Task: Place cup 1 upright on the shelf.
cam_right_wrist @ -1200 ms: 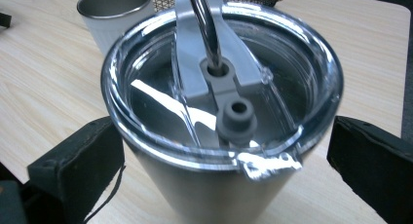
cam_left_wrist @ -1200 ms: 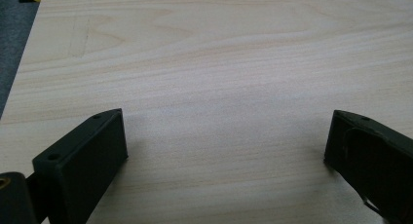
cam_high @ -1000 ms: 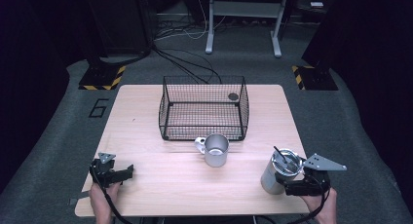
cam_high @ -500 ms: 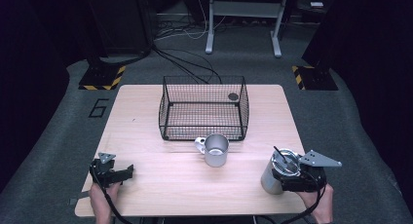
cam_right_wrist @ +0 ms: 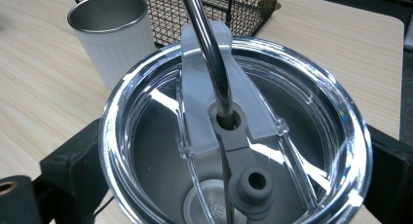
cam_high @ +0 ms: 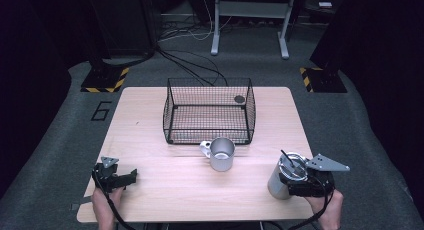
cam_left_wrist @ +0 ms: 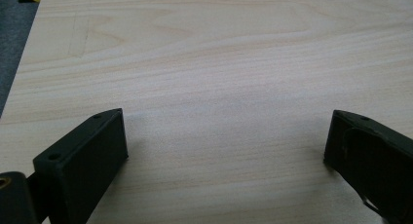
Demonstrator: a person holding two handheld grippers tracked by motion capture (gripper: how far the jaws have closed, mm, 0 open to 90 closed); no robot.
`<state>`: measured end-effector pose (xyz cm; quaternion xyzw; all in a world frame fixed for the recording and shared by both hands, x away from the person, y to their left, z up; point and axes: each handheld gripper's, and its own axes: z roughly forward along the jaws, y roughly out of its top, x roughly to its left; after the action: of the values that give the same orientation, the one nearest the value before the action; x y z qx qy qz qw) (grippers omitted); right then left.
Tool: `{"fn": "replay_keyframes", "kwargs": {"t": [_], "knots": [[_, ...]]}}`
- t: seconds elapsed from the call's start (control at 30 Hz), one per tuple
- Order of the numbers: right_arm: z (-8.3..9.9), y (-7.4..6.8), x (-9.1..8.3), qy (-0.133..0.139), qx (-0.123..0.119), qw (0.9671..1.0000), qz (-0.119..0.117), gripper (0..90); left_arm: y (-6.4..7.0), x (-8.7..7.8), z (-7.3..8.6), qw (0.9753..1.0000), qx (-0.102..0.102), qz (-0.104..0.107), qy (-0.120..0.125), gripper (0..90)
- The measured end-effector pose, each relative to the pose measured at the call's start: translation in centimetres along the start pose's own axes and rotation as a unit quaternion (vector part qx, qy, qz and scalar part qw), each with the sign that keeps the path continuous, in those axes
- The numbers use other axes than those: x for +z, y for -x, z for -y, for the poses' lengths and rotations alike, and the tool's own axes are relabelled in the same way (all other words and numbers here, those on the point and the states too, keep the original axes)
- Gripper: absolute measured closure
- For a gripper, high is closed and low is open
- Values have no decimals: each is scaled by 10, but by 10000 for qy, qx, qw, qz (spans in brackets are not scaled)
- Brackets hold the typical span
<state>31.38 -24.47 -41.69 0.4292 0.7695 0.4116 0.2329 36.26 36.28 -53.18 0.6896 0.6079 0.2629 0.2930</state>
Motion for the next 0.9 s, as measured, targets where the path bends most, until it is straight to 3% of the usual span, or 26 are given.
{"fn": "replay_keyframes", "kwargs": {"t": [0.9], "knots": [[-17,-4,3,62,-154,9999,41,32,1,0,0,10000,-7,8,6,19]]}}
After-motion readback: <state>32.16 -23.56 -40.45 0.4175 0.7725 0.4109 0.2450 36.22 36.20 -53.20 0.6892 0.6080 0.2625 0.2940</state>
